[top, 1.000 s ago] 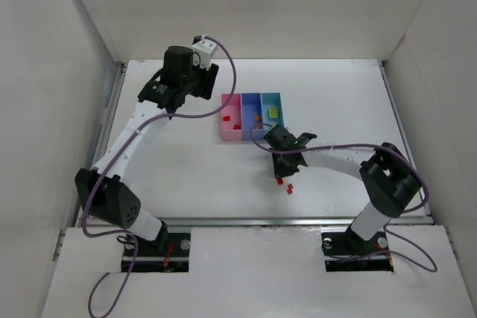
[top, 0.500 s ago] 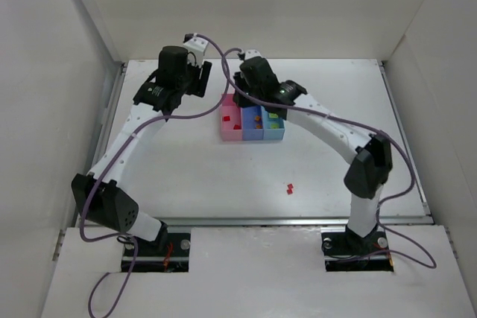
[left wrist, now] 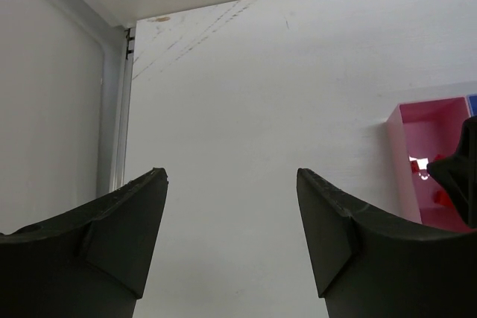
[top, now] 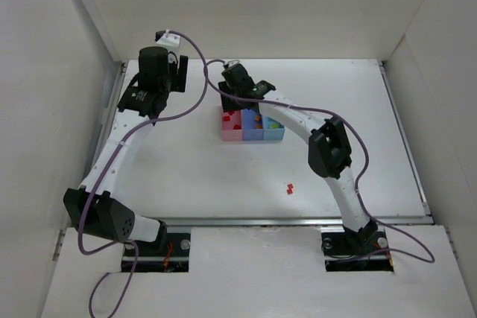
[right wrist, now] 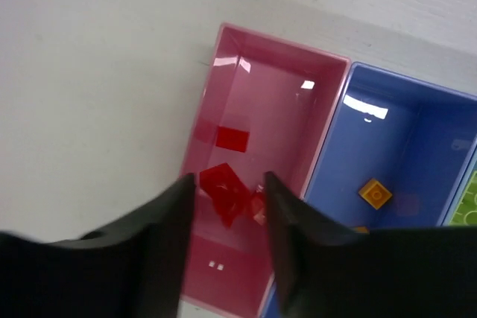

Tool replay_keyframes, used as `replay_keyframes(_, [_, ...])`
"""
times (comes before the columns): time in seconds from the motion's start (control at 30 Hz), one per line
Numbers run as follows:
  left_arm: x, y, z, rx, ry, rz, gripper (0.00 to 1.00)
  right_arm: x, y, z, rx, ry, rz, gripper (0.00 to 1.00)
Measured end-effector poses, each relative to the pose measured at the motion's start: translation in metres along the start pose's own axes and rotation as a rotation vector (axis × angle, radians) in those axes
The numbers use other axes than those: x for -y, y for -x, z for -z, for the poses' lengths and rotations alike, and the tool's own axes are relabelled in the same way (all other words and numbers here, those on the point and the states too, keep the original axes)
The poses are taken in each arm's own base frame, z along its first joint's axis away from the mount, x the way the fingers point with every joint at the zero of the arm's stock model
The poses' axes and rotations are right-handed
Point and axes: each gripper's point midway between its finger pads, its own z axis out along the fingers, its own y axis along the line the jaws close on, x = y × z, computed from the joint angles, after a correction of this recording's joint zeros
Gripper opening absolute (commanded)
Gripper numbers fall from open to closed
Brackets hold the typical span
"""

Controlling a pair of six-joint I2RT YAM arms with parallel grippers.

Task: Sort the legos into containers by color

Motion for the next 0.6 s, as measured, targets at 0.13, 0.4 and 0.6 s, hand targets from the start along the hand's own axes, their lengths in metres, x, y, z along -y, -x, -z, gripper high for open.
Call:
replay_keyframes(0.13, [0.002, 0.0, 0.0, 0.002, -0.012, 0.001, 0.68, -0.004, 0.013, 0.004, 0.024, 0.029, 0.002, 0.72])
replay_keyframes(0.4, [0.008, 0.001, 0.0, 0.005, -0.044, 0.002, 0.68, -0.001, 0.027, 0.032, 0.046, 0.043, -0.002, 0.72])
replay_keyframes(0.6, [0.011, 0.001, 0.0, 0.006, -0.063, 0.006, 0.68, 0.022, 0.04, 0.145, 0.118, 0.052, 0.006, 0.76])
